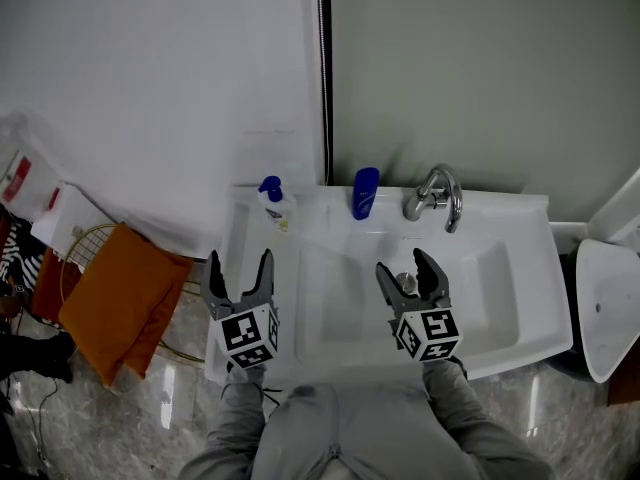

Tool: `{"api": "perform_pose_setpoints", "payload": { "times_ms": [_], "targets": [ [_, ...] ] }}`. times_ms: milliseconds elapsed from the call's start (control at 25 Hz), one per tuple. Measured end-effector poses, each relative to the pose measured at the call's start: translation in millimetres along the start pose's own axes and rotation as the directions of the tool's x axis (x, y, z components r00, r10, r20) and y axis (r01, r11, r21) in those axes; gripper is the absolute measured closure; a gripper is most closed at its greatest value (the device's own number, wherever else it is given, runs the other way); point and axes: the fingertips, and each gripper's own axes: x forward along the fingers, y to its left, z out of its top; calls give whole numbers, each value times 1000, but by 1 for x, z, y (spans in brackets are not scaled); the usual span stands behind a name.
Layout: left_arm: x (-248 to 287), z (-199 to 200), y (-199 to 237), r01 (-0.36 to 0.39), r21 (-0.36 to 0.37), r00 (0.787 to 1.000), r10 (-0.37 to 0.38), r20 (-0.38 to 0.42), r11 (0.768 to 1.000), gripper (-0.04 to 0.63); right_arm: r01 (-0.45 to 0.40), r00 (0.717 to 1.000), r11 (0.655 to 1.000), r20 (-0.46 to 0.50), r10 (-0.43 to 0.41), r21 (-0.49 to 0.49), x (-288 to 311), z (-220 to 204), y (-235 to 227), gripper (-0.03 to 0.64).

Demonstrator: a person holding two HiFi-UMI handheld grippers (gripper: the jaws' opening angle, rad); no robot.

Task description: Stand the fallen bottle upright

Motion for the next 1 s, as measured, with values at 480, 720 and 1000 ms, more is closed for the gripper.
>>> {"api": "perform_pose_setpoints", "payload": {
  "times_ms": [480,720,1000],
  "targets": [
    [-27,-33,-3,23,-53,998,-26,-56,998,135,14,1000,1000,-8,-14,25,-10,-6,6,291],
    [-27,-29,-16,61,-41,997,-63,-43,997,135,24,999,999,-28,-23,23,-15,-14,9,293],
    [-24,-27,-22,81,-32,996,-82,-39,996,135,39,999,999,-26,-39,-4,-15,-14,10,308]
  ]
}}
